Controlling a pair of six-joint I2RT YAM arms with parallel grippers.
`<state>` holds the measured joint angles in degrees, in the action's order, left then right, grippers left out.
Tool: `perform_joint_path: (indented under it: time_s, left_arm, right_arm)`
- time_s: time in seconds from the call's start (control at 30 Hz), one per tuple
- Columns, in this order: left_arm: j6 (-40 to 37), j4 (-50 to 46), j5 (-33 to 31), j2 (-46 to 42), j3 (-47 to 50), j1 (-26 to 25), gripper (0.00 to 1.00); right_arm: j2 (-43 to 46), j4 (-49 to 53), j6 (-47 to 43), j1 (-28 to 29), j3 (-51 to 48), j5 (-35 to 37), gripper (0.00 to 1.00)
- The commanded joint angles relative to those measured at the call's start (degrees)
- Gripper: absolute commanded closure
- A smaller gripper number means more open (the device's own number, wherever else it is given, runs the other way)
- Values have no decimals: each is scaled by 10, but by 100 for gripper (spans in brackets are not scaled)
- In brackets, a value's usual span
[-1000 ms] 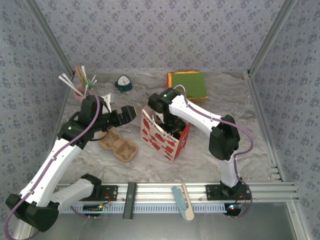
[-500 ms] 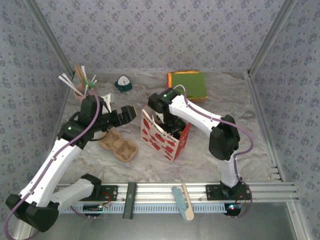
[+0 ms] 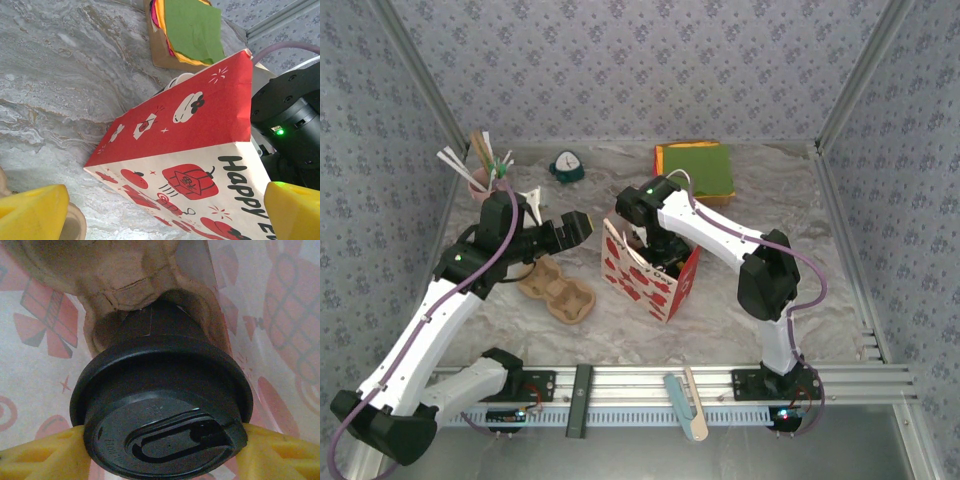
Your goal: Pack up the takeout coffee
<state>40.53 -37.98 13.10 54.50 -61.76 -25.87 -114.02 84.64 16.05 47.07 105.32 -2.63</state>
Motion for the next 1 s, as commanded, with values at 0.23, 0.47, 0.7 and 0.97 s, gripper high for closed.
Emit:
perform_joint_path:
  time_s: [0.23,0.47,0.7,0.97]
  left_arm:
    - [-1,-5,10,-10,-9,-1,0]
    - [-1,-6,10,-9,-9,-1,0]
    - [-1,-4,10,-10,-7,-1,0]
    - [-1,-3,12,-10,-4,-1,0]
  right_arm:
    - [-32,-42,4,6,-2,-8,29]
    - [-31,-36,4,7,5,-6,27]
    - [-31,-32,5,7,8,-5,26]
    - [-30,-30,5,9,8,-4,26]
